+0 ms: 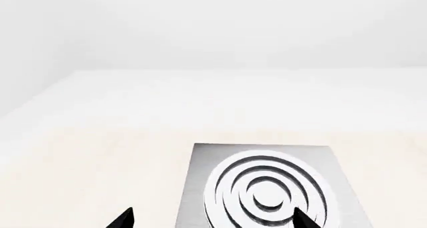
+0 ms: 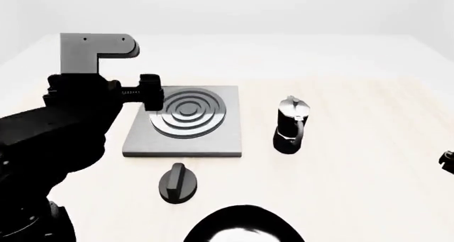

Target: Turn on the stove and put the frying pan on it.

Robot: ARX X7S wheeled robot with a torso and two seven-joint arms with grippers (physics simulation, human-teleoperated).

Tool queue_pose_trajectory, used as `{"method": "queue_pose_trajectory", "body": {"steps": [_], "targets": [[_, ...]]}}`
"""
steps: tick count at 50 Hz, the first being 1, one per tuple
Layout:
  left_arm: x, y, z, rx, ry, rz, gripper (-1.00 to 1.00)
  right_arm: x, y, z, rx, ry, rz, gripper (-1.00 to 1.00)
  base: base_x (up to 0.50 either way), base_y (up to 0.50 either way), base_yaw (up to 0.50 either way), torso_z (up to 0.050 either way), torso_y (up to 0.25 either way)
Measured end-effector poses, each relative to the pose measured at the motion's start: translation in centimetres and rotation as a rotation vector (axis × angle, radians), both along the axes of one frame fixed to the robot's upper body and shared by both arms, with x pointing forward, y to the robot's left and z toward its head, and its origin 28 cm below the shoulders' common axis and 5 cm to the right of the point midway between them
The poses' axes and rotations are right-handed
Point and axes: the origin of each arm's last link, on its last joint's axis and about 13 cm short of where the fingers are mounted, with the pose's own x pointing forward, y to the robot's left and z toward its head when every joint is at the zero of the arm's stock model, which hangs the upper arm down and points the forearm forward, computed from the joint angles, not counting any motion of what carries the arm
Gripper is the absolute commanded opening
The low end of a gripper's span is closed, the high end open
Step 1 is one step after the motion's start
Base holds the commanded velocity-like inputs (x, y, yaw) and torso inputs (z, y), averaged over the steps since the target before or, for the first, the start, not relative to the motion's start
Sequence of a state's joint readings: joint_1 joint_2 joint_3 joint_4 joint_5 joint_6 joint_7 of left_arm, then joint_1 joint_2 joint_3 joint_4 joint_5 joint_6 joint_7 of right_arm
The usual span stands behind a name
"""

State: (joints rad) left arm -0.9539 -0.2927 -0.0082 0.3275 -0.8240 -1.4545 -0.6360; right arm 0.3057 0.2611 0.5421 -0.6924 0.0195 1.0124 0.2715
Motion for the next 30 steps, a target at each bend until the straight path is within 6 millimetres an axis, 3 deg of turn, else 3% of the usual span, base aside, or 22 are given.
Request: {"method": "queue_pose_trajectory", "body": {"steps": [5,14,30], "targets": [[-0.2,-0.2,1.1,0.016,0.183,-0.083,1.00,0.2,0.1,-0.1,0.006,0.011,0.013,1.00,0.00,0.00,0.00,0.000,0.000],[-0.9,1.8,2.1,-0.010,0.403,-0.176,1.00,0.3,0.2,-0.2,0.017,0.019,0.028,1.00,0.00,0.00,0.00,0.000,0.000],[0.1,5.3,0.1,-0.113,0.592,-0.284,1.00,0.6,0.4,-0.4,0.032,0.037,0.051,1.00,0.00,0.00,0.00,0.000,0.000]]}}
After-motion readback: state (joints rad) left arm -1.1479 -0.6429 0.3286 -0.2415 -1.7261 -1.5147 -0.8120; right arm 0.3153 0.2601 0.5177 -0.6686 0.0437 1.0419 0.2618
